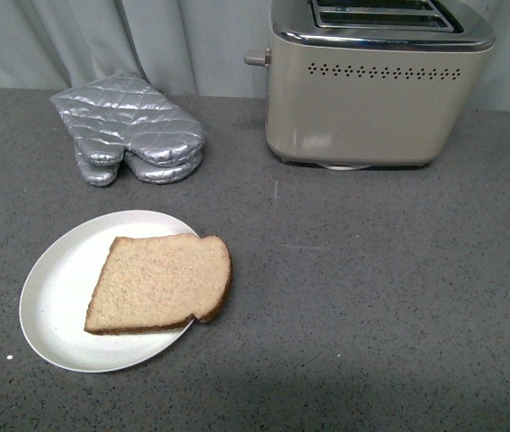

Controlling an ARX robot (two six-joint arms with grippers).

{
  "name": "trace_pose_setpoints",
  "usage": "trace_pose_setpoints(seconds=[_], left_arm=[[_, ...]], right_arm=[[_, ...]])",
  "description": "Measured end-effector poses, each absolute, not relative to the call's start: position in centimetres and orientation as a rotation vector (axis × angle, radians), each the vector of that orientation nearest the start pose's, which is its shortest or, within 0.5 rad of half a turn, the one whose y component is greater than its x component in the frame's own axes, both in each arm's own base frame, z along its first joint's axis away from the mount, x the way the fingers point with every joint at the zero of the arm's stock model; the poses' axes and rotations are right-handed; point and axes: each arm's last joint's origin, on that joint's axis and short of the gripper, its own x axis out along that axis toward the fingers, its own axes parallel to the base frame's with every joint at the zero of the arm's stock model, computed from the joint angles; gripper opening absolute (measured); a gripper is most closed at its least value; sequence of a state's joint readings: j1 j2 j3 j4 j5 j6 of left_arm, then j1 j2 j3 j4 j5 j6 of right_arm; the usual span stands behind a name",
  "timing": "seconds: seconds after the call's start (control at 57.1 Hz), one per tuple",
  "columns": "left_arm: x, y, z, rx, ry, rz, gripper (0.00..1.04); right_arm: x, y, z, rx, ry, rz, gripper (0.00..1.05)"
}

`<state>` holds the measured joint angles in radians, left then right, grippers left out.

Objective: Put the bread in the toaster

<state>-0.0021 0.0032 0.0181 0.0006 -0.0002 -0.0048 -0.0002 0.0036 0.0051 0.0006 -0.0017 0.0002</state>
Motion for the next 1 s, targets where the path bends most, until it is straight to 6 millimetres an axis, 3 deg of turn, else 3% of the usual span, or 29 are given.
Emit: trace_pose_setpoints(seconds=[0.473,0.578,0.718,0.999], left_arm=[[9.7,0.0,16.9,-0.008,-0.009,0.001,0.98],[10.2,0.0,16.3,-0.136,0.275,0.212,0.98],[12.3,-0.3,15.4,-0.226,0.405,0.195,0.98],[19.7,0.5,12.9,-0.211,0.649,0.087,0.98]], right_arm=[[9.8,0.0,16.5,0.0,-0.002,0.001,0.95],[9.8,0.0,16.5,0.0,-0.002,0.0,0.95],[9.8,0.0,16.5,0.0,-0.002,0.002,0.95],[9.8,0.0,16.5,0.0,-0.002,0.002,0.95]])
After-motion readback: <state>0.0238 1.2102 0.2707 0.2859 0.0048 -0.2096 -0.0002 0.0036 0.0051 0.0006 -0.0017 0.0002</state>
